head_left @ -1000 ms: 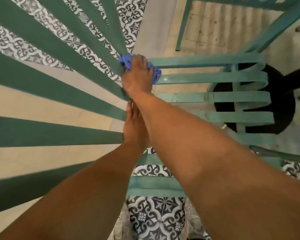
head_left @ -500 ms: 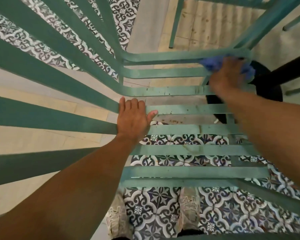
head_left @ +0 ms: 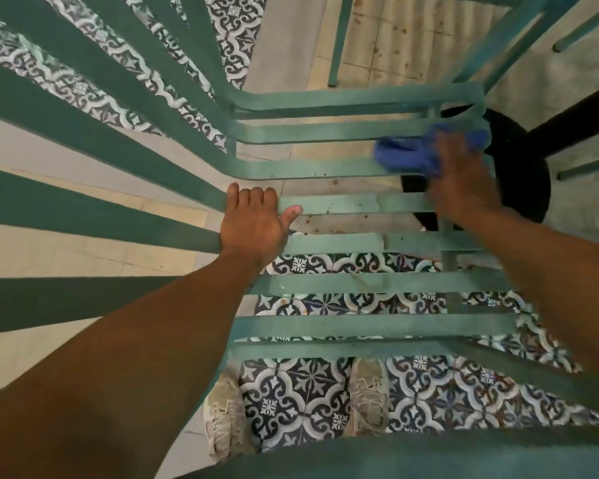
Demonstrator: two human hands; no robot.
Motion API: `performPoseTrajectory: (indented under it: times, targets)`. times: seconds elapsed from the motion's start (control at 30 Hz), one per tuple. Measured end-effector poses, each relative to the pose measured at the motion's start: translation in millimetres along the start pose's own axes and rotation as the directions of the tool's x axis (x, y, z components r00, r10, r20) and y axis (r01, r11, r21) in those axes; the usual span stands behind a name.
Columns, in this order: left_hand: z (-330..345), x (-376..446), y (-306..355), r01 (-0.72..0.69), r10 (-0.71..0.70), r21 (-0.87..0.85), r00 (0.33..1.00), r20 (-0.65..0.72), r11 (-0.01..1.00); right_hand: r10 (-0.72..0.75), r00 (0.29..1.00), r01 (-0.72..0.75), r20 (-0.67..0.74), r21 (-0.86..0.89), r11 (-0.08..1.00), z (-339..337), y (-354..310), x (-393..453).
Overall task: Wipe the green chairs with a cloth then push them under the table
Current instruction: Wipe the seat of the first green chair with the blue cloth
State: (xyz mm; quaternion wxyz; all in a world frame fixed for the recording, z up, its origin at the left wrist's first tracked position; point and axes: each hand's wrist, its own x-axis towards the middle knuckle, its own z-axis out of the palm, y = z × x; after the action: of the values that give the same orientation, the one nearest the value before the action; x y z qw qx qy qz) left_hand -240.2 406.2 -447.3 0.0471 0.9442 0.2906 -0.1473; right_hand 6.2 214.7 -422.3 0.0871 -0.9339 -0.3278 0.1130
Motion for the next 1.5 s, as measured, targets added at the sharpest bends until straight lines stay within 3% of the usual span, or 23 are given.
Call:
performPoseTrajectory:
  times: [0.1,0.17,0.23,0.3,0.33,0.4,0.5,0.57,0.7,0.77,0.83,0.93,1.0,1.07,1.2,1.27,1.33,1.4,1.47,1.5]
  targets:
    - [-2,0,0,0.034,-0.034,-0.014,0.999,0.028,0.999,0.276,0.959,-0.276,-0.065,0.008,0.961,-24,35,-2]
    - [-2,0,2,0.030,-0.030,0.017,1.000,0.007,0.999,0.301,0.951,-0.303,-0.076,-0.010,0.953,-8,-7,9]
    - [1,-2,4,0.046,-0.046,-0.019,0.999,0.018,0.999,0.087,0.996,-0.089,0.036,0.051,0.995,26,-96,15]
    - [3,-6,4,0.156,-0.150,-0.186,0.988,0.044,0.970,-0.196,0.967,0.170,0.161,0.161,0.972,62,-205,0]
    - [4,-7,2,0.196,-0.189,-0.230,0.981,0.049,0.953,-0.268,0.946,0.231,0.181,0.205,0.951,73,-246,-8]
    - [11,-7,3,0.140,-0.136,-0.122,0.990,0.044,0.983,-0.285,0.940,0.232,0.187,0.260,0.937,78,-276,-18]
    - [6,-4,5,0.051,-0.050,-0.011,0.998,0.031,0.999,-0.377,0.910,0.345,0.174,0.191,0.919,59,-216,-9]
    - [0,-2,6,0.088,-0.087,-0.015,0.996,0.036,0.996,-0.321,0.939,0.306,0.126,0.122,0.944,38,-153,0]
    - [-8,3,1,0.065,-0.061,-0.053,0.994,0.088,0.996,0.006,0.998,-0.003,0.069,-0.041,0.999,-12,-3,-21]
    - [-13,5,-2,0.048,-0.044,-0.038,0.994,0.103,0.998,0.239,0.971,-0.237,0.029,-0.067,0.969,-32,38,-29]
    - [-14,3,-2,0.029,-0.027,-0.026,0.995,0.101,0.999,0.262,0.965,-0.261,0.034,-0.032,0.965,-28,28,-30]
    - [-12,4,-2,0.019,-0.017,-0.027,0.998,0.056,0.999,-0.005,0.992,0.004,0.129,0.003,1.000,11,-48,-41]
    - [-9,5,-3,0.003,-0.003,-0.004,0.999,0.047,1.000,-0.202,0.954,0.211,0.222,-0.019,0.977,47,-114,-54]
    - [-4,6,-6,-0.067,0.066,0.021,0.997,0.032,0.998,-0.294,0.925,0.309,0.241,-0.026,0.951,61,-163,-59]
    - [3,8,-18,-0.120,0.119,-0.037,0.992,-0.028,0.992,-0.420,0.866,0.461,0.272,-0.110,0.880,50,-139,-52]
    - [1,11,-22,-0.112,0.111,-0.082,0.994,-0.023,0.990,-0.341,0.904,0.395,0.258,-0.198,0.897,33,-85,-53]
    - [-4,13,-24,-0.105,0.111,-0.145,0.993,0.033,0.984,-0.133,0.971,0.184,0.200,-0.260,0.948,4,-23,-58]
    - [-11,13,-24,-0.085,0.103,-0.227,0.992,0.068,0.970,0.081,0.989,-0.048,0.123,-0.249,0.967,-19,16,-68]
    - [-16,11,-23,-0.057,0.084,-0.308,0.994,0.076,0.950,0.184,0.976,-0.149,0.114,-0.263,0.953,-19,10,-76]
    - [-19,10,-21,-0.053,0.080,-0.332,0.994,0.069,0.942,0.157,0.980,-0.118,0.123,-0.276,0.954,-10,-11,-76]
